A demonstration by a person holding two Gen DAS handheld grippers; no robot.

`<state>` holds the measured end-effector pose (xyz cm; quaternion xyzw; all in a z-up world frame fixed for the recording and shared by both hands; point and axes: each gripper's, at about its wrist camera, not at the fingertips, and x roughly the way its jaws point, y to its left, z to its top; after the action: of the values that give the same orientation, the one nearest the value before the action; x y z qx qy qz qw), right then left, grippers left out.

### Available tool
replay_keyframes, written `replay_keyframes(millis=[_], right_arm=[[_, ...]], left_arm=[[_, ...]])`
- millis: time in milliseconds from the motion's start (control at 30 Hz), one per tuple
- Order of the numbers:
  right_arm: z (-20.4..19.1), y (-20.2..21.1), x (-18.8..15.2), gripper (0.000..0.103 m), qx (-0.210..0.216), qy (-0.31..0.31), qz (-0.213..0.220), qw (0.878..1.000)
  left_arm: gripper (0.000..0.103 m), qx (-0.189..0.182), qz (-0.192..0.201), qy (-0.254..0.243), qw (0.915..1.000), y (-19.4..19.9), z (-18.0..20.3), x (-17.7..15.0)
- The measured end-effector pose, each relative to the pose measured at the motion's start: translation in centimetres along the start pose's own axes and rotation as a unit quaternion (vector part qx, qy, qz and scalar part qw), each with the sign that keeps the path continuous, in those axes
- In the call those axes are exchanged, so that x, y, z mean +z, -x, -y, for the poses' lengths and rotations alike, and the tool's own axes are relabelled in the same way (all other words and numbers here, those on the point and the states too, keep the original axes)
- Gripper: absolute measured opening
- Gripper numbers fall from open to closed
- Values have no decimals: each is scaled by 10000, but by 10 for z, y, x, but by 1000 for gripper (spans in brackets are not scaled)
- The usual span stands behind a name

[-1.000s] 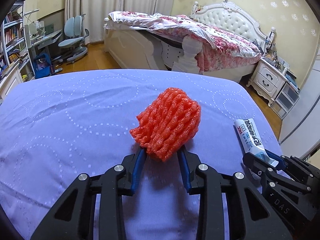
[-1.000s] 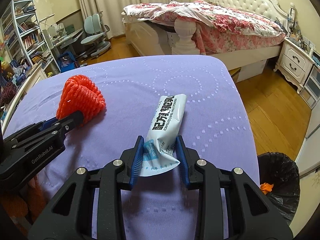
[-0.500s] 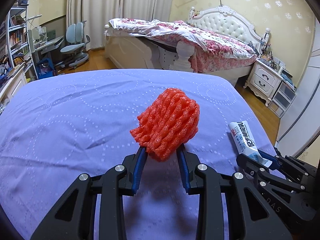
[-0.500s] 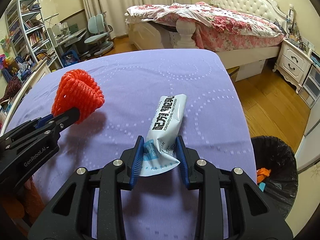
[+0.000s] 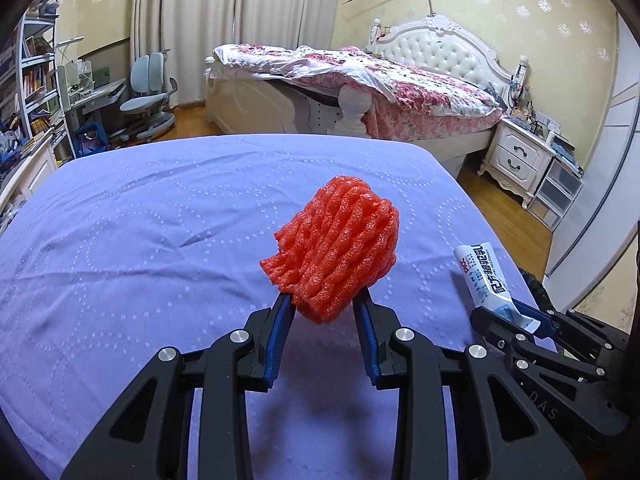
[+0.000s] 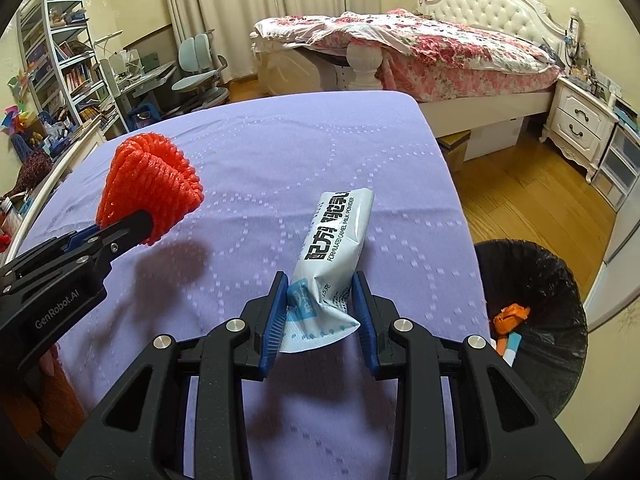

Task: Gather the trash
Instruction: 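Carry the net and tube over the black bin and open both tools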

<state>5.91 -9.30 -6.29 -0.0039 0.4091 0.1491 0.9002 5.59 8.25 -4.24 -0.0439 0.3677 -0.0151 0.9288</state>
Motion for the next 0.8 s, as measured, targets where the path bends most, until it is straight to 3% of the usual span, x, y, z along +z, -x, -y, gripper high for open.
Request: replay_keyframes(millis=[467,800], right_arm=[[39,48,-28,32,-296,-329,348,9984],[90,70,-39,32,-762,-744,566,9927]], left_arm=[[33,-429,1,-120,9990,14,46,-23],[33,-841,74,-561,9949,9,99,-20]])
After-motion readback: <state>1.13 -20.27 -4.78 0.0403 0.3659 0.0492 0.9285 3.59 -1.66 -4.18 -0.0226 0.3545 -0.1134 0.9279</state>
